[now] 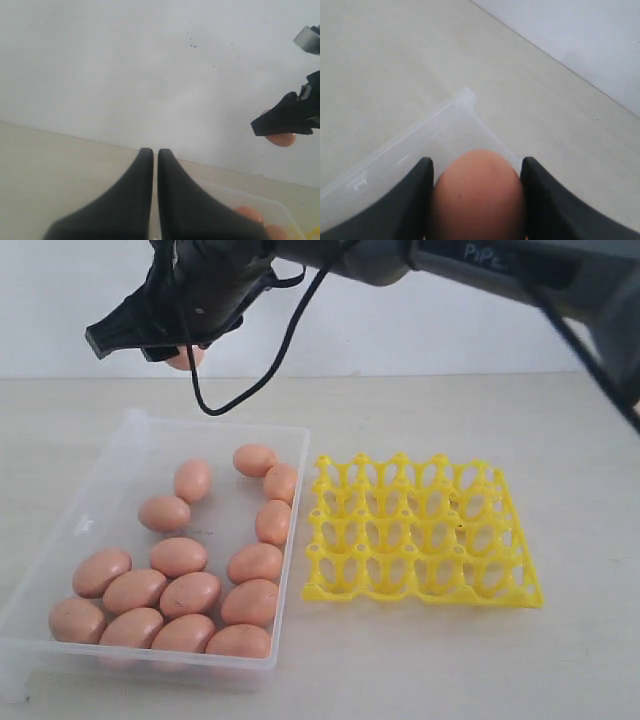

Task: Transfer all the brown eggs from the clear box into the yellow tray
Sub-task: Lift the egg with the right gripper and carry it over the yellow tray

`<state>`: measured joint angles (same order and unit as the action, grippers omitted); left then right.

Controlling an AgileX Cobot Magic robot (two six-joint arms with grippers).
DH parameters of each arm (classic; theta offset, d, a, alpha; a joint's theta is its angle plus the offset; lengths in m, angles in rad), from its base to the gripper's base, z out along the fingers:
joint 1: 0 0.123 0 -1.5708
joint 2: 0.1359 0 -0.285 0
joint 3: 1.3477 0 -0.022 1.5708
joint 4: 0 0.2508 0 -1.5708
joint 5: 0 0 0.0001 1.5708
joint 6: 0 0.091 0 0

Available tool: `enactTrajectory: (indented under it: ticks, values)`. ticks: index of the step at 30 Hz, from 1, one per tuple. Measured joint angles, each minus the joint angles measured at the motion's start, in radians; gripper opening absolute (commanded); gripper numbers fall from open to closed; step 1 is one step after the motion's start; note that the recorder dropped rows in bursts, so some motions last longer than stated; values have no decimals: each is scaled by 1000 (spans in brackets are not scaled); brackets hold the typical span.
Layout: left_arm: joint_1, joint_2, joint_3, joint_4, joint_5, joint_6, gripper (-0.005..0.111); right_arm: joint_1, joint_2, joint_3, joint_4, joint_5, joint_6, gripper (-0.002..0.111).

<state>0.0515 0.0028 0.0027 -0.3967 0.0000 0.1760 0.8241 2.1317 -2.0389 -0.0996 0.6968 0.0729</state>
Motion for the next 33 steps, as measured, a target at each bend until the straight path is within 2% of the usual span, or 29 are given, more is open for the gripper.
enactTrajectory:
  ticks: [6, 12, 19, 24, 30, 33]
  values:
    - [0, 0, 0, 0, 0, 0, 4, 12, -170, 212, -15, -64, -10, 0]
    - [0, 0, 0, 0, 0, 0, 4, 12, -385, 536, -21, -271, -3, 0]
    - [0, 0, 0, 0, 0, 0, 4, 0, -669, 983, -25, -725, 17, 0]
    - [0, 0, 0, 0, 0, 0, 4, -106, -792, 1269, 20, -1003, 1, 0]
    - [0, 0, 0, 0, 0, 0, 4, -240, -789, 1524, 183, -1419, -95, 0]
    - [0, 0, 0, 0, 0, 0, 4, -286, -733, 1571, 193, -1590, -101, 0]
